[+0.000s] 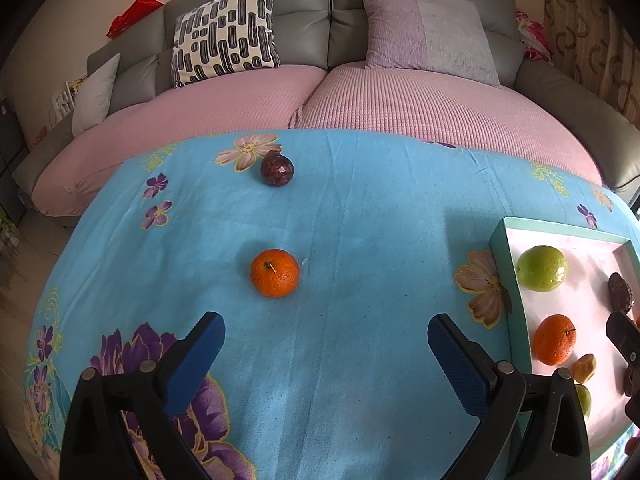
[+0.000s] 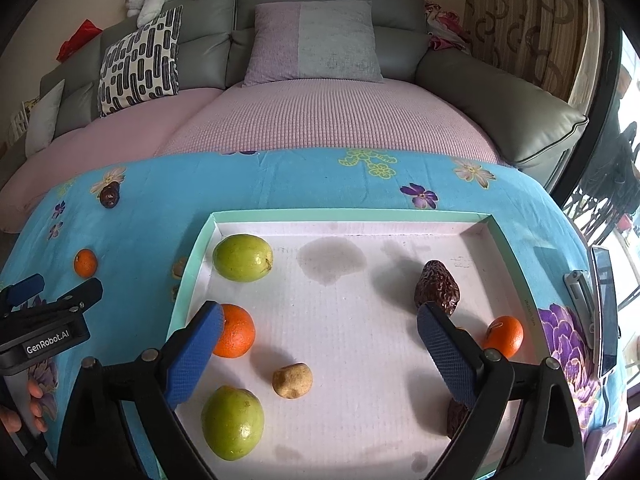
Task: Organize fruits
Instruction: 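Withdraw both open tools from the tray toward the mandarin and date on the bedspread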
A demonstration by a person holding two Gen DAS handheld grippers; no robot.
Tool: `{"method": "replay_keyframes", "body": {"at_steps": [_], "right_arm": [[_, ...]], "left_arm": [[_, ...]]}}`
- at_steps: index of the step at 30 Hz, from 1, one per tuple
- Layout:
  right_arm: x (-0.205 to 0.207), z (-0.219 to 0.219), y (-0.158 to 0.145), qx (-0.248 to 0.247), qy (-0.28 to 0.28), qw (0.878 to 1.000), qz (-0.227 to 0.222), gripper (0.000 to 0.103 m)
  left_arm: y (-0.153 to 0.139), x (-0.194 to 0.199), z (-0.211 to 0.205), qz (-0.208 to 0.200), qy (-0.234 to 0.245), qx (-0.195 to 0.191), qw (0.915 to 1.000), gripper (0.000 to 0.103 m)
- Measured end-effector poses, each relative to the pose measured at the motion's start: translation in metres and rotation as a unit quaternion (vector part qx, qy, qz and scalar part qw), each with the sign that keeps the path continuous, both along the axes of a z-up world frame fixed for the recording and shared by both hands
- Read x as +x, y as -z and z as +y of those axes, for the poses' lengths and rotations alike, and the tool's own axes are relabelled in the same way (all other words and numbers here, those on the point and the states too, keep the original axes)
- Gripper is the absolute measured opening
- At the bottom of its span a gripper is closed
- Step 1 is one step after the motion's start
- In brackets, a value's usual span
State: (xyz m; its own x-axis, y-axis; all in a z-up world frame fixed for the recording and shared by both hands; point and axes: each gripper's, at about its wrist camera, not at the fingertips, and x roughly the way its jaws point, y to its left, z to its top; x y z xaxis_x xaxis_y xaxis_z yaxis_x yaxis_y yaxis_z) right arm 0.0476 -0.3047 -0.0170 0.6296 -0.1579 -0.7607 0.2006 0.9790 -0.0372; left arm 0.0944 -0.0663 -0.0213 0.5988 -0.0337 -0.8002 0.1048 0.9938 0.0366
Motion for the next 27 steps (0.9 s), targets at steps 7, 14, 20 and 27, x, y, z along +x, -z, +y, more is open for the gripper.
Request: {"method": "replay_keyframes", "body": {"at_steps": [7,14,20,27], "right_arm": [[0.001,0.007,-0.002,0.011,-0.006,1.0,-0.015,0.098],[0.003,0.016,-0.004,0.026,-0.016,0.999,-0.031,0.098],[0.005,0.031,-0.005,0.039,-0.034,0.998,-0.039,0.098],[0.012,0.065,-0.003,0.046,-0.087,0.994,-0.039,0.097]], "left_arm": [[-0.005,0.002,0.011,-0.008,-0.01,0.0,0.9999,0.103],[-0.008,0.008,0.037,-0.008,-0.044,-0.01,0.9989,0.103],[-0.008,0.011,0.065,-0.008,-0.079,-0.016,0.9967,0.103],[-0.012,0.013,0.1,-0.014,-0.124,-0.025,0.9919,0.103]]}}
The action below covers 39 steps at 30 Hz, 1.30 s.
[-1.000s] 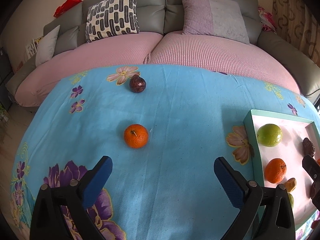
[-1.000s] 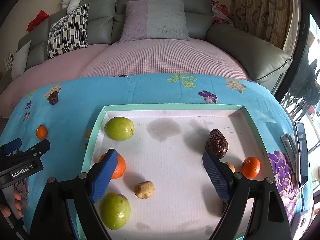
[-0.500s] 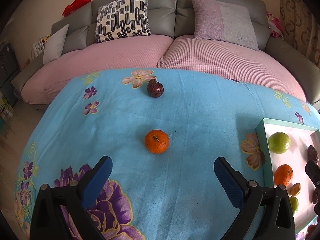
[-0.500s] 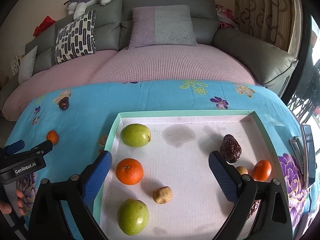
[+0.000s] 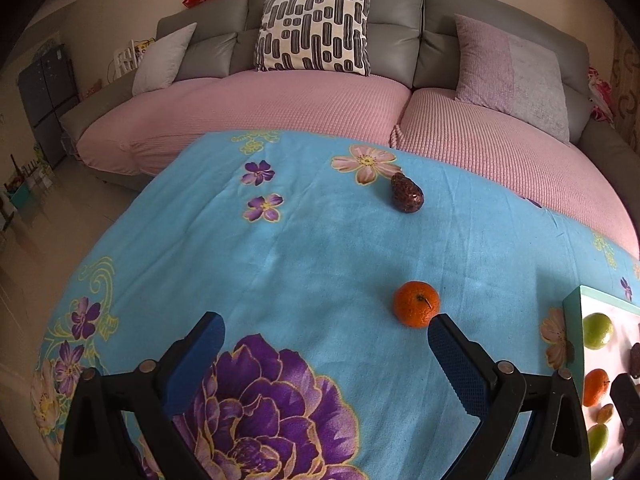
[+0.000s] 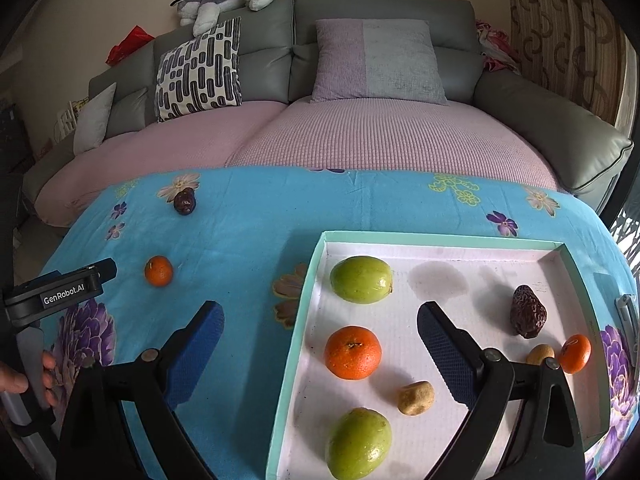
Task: Organize fruits
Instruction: 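Withdraw both open tools from the tray toward the mandarin and date on the bedspread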
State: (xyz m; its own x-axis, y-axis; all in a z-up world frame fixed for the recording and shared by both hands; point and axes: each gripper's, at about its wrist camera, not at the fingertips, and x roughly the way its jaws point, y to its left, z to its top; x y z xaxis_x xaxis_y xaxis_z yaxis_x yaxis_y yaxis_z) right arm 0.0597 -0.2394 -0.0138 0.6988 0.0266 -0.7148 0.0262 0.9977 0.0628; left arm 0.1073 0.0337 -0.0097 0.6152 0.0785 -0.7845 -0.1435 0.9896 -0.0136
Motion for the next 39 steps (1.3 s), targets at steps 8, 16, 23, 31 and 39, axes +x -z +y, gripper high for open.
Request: {"method": "replay_keyframes", "body": {"at_steps": [8,16,23,31,39], "right_arm": [[0.005,0.026,0.002,-0.012,-0.036,0.999,-0.007,0.097],[0.013,0.039,0.003,0.016,-0.058,0.998,-0.02,0.097],[0.025,0.061,0.013,0.053,-0.079,0.995,-0.004,0.097],[0.053,0.094,0.028,0.027,-0.11,0.993,0.024,0.097],[0.079,0.137,0.04,-0.017,-0.171,0.984,0.038,0.078]], "left_arm": [[0.001,0.002,0.035,-0.006,-0.03,-0.026,0.9992,0.103],[0.009,0.011,0.045,-0.001,-0.022,-0.064,0.9977,0.103],[0.014,0.015,0.051,0.009,-0.022,-0.043,0.9988,0.103],[0.022,0.019,0.068,0.03,-0.033,-0.008,0.999,0.103],[0.024,0.023,0.084,0.033,-0.045,0.007,0.9984,0.103]]}}
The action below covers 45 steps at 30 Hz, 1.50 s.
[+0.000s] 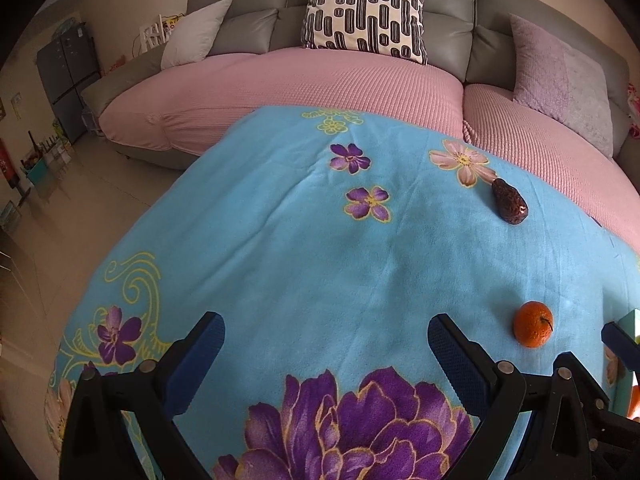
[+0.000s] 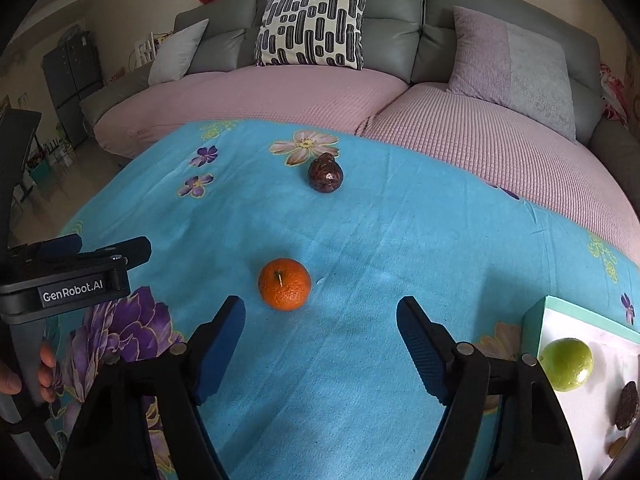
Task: Organize fruits
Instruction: 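Grasp the last mandarin orange with the right tool while the left tool approaches the dark date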
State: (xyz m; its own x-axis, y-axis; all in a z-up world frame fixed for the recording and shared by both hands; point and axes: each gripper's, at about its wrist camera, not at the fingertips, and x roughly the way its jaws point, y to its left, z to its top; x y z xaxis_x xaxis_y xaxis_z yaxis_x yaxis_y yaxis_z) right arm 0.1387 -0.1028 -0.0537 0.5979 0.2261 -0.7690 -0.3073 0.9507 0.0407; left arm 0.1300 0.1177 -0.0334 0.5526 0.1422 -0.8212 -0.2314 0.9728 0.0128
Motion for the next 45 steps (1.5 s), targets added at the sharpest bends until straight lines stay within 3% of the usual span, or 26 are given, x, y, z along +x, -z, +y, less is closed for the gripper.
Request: {"method": "replay_keyframes", "body": {"at_steps": [4,7,12,19,30,45], "right_arm": [[0.008,0.012,0.009,-0.003,-0.013,1.0,0.011,0.069],[0.014,0.019,0.017,-0.007,-0.015,1.0,0.021,0.055],[0.022,0.027,0.027,-0.011,-0.019,0.999,0.032,0.051],[0.026,0.032,0.031,-0.021,-0.018,0.999,0.035,0.038],[0.013,0.024,0.024,-0.021,-0.006,0.999,0.027,0.037],[0.001,-0.048,-0.009,0.007,0.078,0.997,-0.007,0.037]], "left_arm": [[0.003,0.001,0.004,0.008,-0.005,0.002,1.0,0.103],[0.006,0.003,0.003,0.011,-0.002,-0.006,0.9999,0.103],[0.009,0.006,0.004,0.016,-0.003,-0.01,0.9998,0.103],[0.012,0.007,0.006,0.021,-0.008,-0.015,0.9996,0.103],[0.011,0.008,0.001,0.021,-0.001,-0.016,0.9996,0.103],[0.003,0.017,-0.034,0.011,0.042,-0.046,0.998,0.103]]}}
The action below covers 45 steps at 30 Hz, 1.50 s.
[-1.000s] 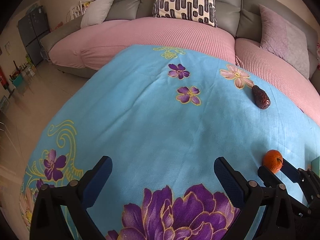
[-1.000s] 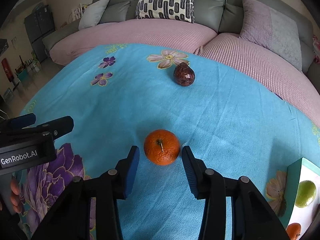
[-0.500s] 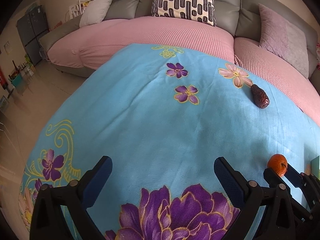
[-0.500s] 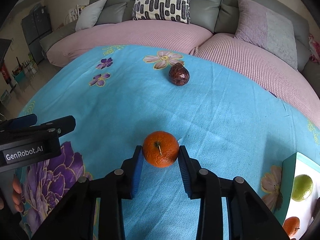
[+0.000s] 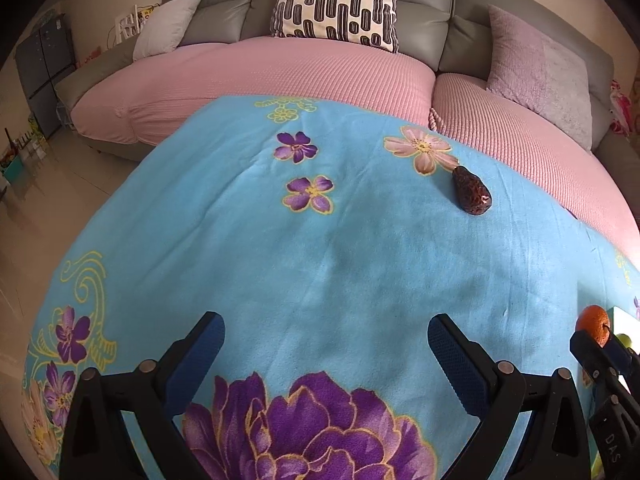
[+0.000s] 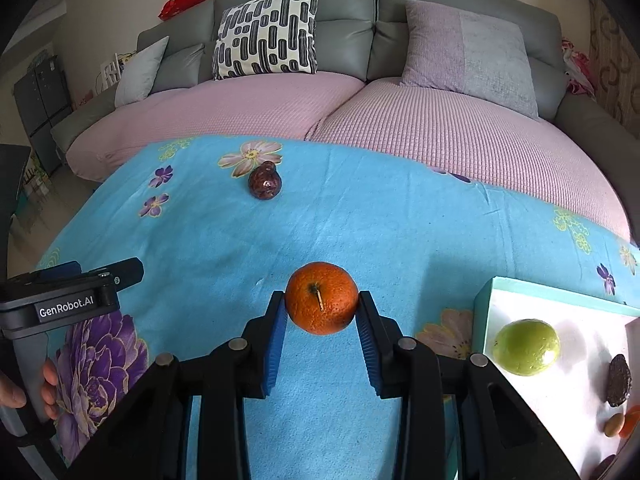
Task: Organize fruits
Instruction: 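Grasp the dark red date with the left tool while the right tool lifts the mandarin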
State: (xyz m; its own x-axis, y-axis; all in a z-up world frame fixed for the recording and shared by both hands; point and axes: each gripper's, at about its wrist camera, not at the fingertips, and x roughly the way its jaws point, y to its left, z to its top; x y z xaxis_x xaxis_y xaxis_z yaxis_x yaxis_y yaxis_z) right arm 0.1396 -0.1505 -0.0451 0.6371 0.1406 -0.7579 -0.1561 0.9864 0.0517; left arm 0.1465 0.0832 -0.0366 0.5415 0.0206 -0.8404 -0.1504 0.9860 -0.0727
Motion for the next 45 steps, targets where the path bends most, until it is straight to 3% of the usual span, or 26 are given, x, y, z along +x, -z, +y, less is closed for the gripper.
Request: {"method": "replay_keyframes", "body": {"at_steps": [10,22,31,35,37,39,41,45], "right_arm": [[0.013,-0.044,-0.013,0.014,0.036,0.999,-0.016,0.037],[0.029,-0.075,-0.016,0.006,0.05,0.999,-0.016,0.037],[0.031,-0.085,-0.015,0.015,0.058,0.998,-0.012,0.037],[0.03,-0.089,-0.013,0.02,0.059,0.998,-0.01,0.037],[0.031,-0.089,-0.014,0.02,0.06,0.998,-0.009,0.037],[0.031,-0.091,-0.013,0.021,0.061,0.998,-0.008,0.037],[0.031,-0.091,-0.014,0.022,0.061,0.998,-0.008,0.037],[0.03,-0.092,-0.014,0.022,0.062,0.998,-0.008,0.037]], "left_arm": [[-0.015,0.054,-0.042,-0.017,0.081,-0.069,0.9942,0.1],[-0.003,0.119,-0.048,0.012,0.092,-0.102,0.9905,0.088],[0.005,0.139,-0.059,0.028,0.089,-0.12,0.9885,0.072],[0.009,0.142,-0.063,0.035,0.085,-0.117,0.9888,0.058],[0.01,0.143,-0.064,0.036,0.084,-0.117,0.9889,0.056],[0.011,0.143,-0.064,0.039,0.085,-0.121,0.9883,0.042],[0.013,0.142,-0.065,0.04,0.087,-0.129,0.987,0.035],[0.01,0.135,-0.068,0.033,0.087,-0.125,0.9878,0.035]]}}
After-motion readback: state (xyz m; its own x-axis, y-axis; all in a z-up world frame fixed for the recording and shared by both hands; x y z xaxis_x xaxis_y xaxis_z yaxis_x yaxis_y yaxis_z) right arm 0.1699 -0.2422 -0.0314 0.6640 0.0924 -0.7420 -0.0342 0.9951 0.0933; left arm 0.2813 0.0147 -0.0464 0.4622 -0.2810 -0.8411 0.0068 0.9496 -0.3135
